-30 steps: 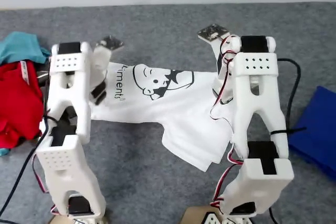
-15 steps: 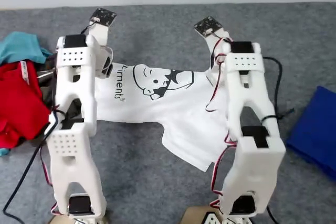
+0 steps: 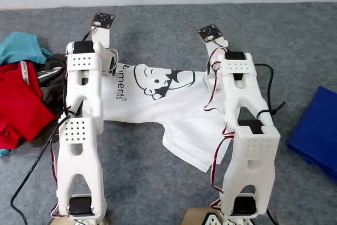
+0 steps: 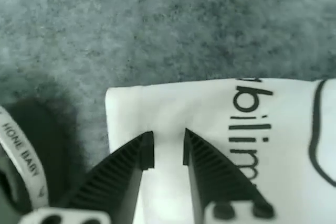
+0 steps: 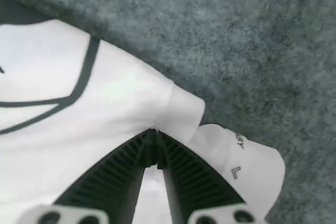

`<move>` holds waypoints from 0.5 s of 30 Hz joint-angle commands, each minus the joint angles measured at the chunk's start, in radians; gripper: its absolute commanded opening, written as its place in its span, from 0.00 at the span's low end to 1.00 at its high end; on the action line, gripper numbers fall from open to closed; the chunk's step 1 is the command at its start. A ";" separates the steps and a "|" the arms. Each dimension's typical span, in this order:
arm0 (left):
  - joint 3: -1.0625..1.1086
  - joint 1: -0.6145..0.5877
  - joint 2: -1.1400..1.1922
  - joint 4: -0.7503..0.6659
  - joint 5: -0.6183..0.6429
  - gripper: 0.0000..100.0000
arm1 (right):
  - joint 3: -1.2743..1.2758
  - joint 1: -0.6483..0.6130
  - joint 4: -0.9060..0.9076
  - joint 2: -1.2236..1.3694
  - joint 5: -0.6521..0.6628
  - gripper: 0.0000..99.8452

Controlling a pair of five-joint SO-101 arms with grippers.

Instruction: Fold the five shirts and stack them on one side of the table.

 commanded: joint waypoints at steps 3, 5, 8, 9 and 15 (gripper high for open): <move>-0.125 -0.026 0.011 0.031 0.040 0.10 | -0.011 0.076 -0.007 -0.010 -0.009 0.01; -0.139 -0.028 0.014 0.032 0.040 0.10 | -0.011 0.090 -0.005 -0.013 -0.009 0.01; -0.145 -0.028 0.005 0.035 0.040 0.10 | -0.011 0.101 0.001 -0.028 -0.009 0.01; -0.153 -0.028 -0.005 0.044 0.040 0.10 | -0.009 0.101 0.013 -0.041 -0.008 0.01; -0.271 0.005 -0.049 0.147 0.038 0.10 | -0.009 0.062 0.051 -0.136 -0.005 0.01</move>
